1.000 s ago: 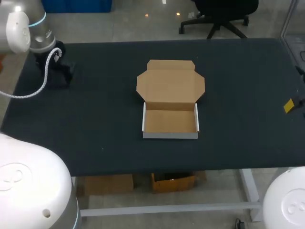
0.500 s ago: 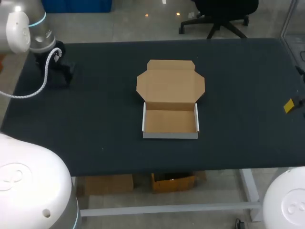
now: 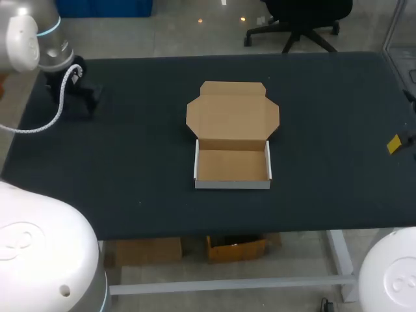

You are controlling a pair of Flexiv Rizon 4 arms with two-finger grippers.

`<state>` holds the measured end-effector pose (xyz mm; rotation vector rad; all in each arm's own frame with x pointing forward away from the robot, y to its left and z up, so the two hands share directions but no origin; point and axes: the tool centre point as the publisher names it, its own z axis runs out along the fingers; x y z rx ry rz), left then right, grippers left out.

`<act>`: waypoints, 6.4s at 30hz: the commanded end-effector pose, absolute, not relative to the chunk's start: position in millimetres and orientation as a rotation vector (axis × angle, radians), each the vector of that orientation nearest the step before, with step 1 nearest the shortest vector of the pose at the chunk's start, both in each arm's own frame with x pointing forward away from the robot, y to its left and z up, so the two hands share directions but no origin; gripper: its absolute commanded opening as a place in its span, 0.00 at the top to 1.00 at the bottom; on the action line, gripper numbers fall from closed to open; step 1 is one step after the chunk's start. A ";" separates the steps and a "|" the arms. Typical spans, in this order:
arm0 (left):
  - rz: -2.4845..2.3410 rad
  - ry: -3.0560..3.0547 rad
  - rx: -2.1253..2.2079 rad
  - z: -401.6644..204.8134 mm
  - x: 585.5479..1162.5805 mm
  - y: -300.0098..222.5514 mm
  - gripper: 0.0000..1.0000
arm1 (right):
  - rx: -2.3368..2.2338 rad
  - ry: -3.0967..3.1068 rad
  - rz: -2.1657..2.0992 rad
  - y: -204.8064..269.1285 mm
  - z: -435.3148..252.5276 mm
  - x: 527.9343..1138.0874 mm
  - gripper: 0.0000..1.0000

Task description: Assemble the packaging by folding the flat box into shape, placing the metal phone stand inside, and closing the box properly

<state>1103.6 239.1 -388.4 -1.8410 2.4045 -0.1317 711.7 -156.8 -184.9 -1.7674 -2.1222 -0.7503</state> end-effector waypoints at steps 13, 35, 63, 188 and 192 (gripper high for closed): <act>-0.118 2.394 -1.843 -391.7 1115.5 231.1 0.00 | -1.765 -2.122 -0.750 -157.3 -183.2 710.6 0.00; -0.109 2.325 -1.950 -393.1 1125.3 228.3 0.00 | -1.765 -2.122 -0.750 -157.3 -183.2 710.6 0.00; -0.123 2.372 -1.906 -393.1 1125.7 226.9 0.00 | -1.765 -2.122 -0.750 -157.3 -183.2 710.6 0.00; -0.103 2.334 -1.917 -398.9 1179.8 215.6 0.22 | -1.765 -2.122 -0.750 -157.3 -183.2 710.6 0.00; -0.105 2.331 -1.920 -398.7 1180.4 215.4 0.22 | -1.765 -2.122 -0.750 -157.3 -183.2 710.6 0.00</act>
